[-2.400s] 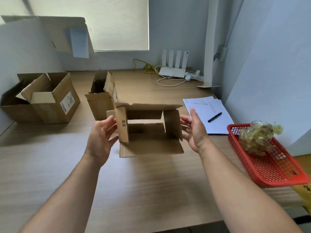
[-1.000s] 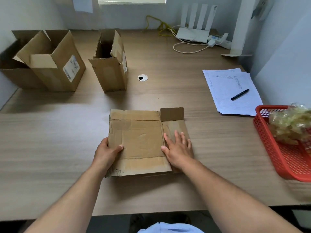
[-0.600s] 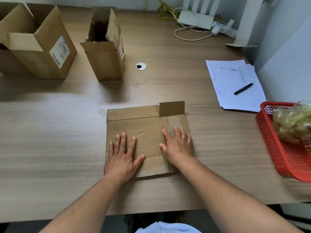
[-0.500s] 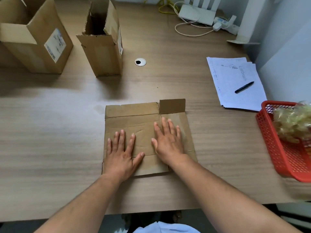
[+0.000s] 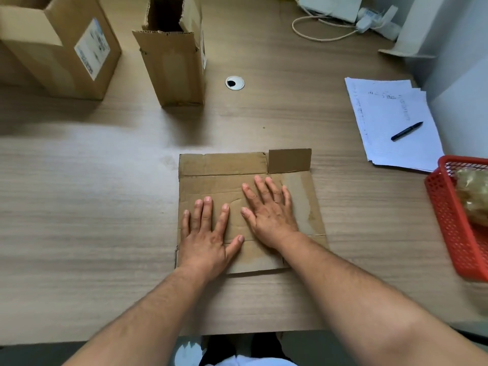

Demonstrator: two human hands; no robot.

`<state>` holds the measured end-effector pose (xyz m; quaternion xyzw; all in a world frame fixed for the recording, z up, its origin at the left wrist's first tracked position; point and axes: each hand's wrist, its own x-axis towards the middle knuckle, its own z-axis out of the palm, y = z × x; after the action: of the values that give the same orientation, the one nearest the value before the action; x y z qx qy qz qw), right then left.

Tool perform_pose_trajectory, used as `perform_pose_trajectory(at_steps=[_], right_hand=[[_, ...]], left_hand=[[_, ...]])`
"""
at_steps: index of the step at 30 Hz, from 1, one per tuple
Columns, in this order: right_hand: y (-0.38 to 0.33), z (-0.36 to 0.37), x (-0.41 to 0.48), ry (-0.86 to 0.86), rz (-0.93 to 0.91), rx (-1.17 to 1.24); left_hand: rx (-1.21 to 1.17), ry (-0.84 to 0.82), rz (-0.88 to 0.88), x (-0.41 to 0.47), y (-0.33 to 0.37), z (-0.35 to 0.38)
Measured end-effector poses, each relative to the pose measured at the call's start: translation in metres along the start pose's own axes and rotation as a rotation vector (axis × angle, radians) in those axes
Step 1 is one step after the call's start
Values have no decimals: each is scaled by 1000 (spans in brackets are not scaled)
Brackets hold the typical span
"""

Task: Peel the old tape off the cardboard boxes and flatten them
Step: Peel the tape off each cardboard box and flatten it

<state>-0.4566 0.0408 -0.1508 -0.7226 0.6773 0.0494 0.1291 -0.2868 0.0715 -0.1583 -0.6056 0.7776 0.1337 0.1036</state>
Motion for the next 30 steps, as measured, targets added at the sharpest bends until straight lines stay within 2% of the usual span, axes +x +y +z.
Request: perform_pose_trajectory(at_steps=[3,5,7,10,14,19,22,25,30], right_hand=[[6,-19,-3,20,-11,193],[18,-28,-13,132,102,285],[34,-30,-32,220,355,248],[48,-26,-61,97,705,223],[50,-25,-76,32,880,373],[45,-24,-100,72,923,528],[47,-23,-126,105,890,590],[59,-27,-162,173,873,559],[100,-38,-247,291,917,506]], left_hand=[[-32,-13,70,5,-16,-9],[-28,7,101,6,-33,-17],[-36,72,21,3,-45,-23],[-96,109,-186,-8,-48,-27],[-320,22,-343,-8,-37,-31],[-454,16,-393,-21,-36,-33],[-501,94,-334,-46,-25,-28],[-617,96,-272,-66,-1,-26],[-650,124,-132,-104,69,-28]])
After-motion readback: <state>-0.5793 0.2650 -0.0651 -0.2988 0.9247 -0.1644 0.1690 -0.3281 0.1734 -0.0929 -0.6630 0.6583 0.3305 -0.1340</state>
